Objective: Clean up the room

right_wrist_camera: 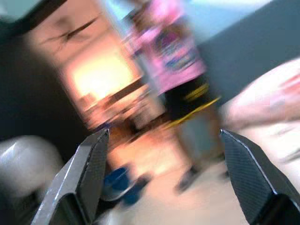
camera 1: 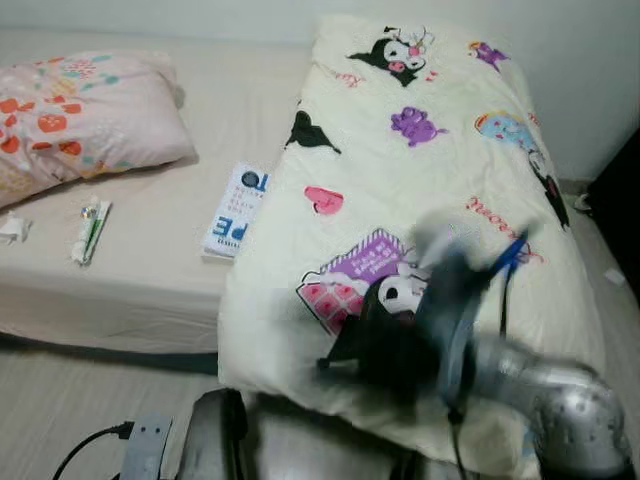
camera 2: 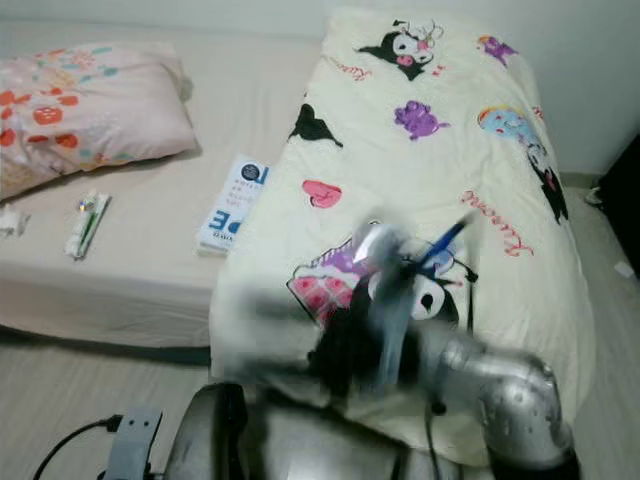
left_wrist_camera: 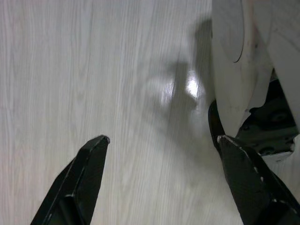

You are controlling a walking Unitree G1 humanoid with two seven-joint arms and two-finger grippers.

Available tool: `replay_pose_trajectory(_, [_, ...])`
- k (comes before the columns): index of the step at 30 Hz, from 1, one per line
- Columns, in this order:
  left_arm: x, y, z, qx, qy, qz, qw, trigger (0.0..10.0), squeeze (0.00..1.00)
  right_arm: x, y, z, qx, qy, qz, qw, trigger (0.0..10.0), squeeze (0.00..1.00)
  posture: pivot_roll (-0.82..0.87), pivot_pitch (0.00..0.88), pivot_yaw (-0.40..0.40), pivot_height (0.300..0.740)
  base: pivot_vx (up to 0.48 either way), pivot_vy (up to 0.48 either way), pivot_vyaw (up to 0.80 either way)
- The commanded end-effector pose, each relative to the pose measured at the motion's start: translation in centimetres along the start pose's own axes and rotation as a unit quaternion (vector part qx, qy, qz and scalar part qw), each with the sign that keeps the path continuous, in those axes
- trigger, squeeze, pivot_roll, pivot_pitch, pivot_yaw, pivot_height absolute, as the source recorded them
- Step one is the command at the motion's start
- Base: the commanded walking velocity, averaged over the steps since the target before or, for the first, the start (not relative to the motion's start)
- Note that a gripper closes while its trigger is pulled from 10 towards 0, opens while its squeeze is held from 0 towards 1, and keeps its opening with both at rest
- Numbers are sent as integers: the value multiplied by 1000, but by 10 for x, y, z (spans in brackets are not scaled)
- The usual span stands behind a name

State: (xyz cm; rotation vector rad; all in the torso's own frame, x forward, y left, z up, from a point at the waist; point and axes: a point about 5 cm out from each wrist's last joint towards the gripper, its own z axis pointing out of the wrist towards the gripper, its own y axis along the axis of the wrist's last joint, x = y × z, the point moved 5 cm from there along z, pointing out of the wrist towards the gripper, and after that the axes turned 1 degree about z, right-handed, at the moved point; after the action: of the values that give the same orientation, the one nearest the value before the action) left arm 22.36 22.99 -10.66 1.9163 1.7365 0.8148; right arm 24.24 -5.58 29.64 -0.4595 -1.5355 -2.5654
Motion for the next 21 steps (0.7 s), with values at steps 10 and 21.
replay_pose_trajectory(10, [-34, 5, 4, 2, -43, -5, 999, 10000, 0, -134, -36, -96, 25, -430, -33, 902, 10000, 0, 14, 146, 4, 509, 0, 0, 0])
replay_pose_trajectory(21, [-24, 30, 12, -1, -19, -39, 999, 10000, 0, -149, -65, -99, 10, -465, 7, 885, 10000, 0, 14, 83, 12, 549, 0, 0, 0])
